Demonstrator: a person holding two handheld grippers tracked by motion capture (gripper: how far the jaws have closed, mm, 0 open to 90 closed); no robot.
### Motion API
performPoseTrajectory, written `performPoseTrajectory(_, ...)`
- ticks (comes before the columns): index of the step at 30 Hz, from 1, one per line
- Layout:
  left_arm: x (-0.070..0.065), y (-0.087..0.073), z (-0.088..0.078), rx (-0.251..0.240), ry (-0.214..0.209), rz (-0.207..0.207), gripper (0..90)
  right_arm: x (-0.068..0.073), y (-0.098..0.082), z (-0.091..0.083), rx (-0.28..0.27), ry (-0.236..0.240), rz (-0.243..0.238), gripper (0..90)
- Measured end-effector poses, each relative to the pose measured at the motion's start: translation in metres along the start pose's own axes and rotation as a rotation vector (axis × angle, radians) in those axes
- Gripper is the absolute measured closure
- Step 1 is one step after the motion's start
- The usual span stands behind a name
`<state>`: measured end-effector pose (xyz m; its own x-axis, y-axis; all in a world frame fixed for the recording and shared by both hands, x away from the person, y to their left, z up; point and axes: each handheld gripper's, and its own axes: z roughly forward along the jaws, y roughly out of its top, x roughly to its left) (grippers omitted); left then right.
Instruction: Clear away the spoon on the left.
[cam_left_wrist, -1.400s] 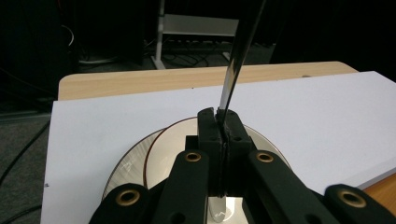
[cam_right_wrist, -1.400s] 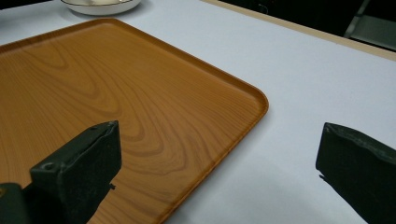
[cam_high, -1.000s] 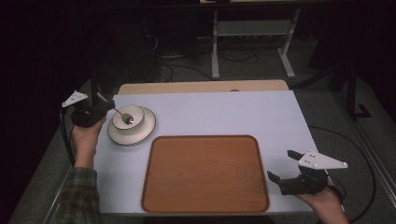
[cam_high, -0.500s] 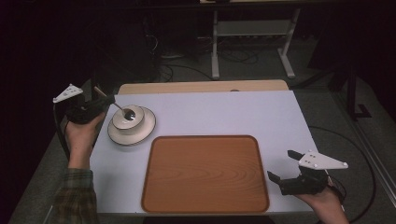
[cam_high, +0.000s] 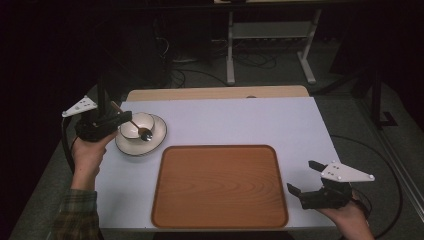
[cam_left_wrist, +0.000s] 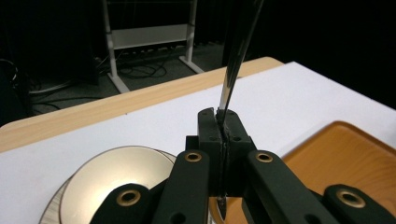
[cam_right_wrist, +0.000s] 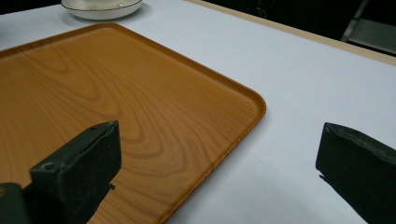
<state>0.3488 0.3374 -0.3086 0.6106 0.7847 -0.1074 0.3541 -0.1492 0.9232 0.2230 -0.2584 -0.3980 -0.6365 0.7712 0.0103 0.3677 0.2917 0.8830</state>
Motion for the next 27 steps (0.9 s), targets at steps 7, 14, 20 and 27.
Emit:
performPoseTrajectory(7, -0.02, -0.004, 0.0, 0.028, -0.043, 0.019, 89.0, 0.0, 0.0, -0.001, -0.003, -0.002, 0.002, 0.0)
performPoseTrajectory(14, -0.038, -0.01, -0.001, 0.06, -0.085, 0.034, 88.9, 0.0, 0.0, -0.002, -0.009, 0.0, 0.003, 0.0)
performPoseTrajectory(20, -0.052, -0.018, -0.005, 0.089, -0.115, 0.056, 89.0, 0.0, -0.001, -0.002, -0.006, -0.001, 0.003, 0.0)
performPoseTrajectory(27, -0.067, -0.033, -0.004, 0.139, -0.156, 0.073, 88.9, 0.0, -0.001, -0.001, -0.004, -0.002, 0.001, 0.0)
